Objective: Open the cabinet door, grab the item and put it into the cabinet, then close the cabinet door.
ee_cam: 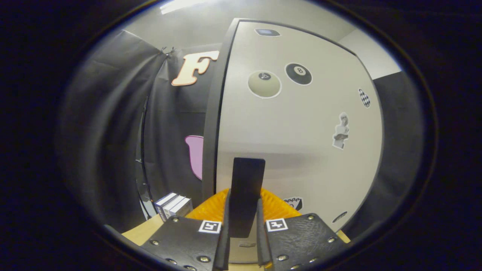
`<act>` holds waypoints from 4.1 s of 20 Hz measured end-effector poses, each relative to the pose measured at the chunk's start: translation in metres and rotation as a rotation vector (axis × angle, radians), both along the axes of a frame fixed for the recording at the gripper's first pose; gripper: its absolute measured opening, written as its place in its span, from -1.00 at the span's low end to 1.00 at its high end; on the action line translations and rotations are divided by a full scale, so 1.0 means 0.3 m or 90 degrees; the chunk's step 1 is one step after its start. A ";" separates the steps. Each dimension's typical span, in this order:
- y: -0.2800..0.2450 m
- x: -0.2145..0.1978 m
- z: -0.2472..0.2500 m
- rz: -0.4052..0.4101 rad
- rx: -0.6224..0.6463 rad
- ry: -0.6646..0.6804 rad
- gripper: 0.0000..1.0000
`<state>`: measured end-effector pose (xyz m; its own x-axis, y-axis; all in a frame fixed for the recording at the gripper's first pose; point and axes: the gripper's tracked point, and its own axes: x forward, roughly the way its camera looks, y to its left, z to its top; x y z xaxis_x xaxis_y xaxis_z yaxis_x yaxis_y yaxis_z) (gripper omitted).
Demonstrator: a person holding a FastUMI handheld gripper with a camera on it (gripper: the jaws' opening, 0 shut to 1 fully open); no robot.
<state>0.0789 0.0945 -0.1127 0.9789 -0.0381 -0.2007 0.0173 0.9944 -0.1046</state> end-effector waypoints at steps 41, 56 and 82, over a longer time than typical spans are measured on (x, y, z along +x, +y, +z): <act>-0.196 -0.438 0.119 -0.019 0.028 0.000 -0.74; -0.562 -0.752 0.207 -0.165 0.011 0.034 -0.76; -1.009 -0.960 0.224 -0.272 0.017 0.068 -0.78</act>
<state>-0.2091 -0.2081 -0.0456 0.8501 -0.4284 -0.3063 0.4182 0.9026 -0.1018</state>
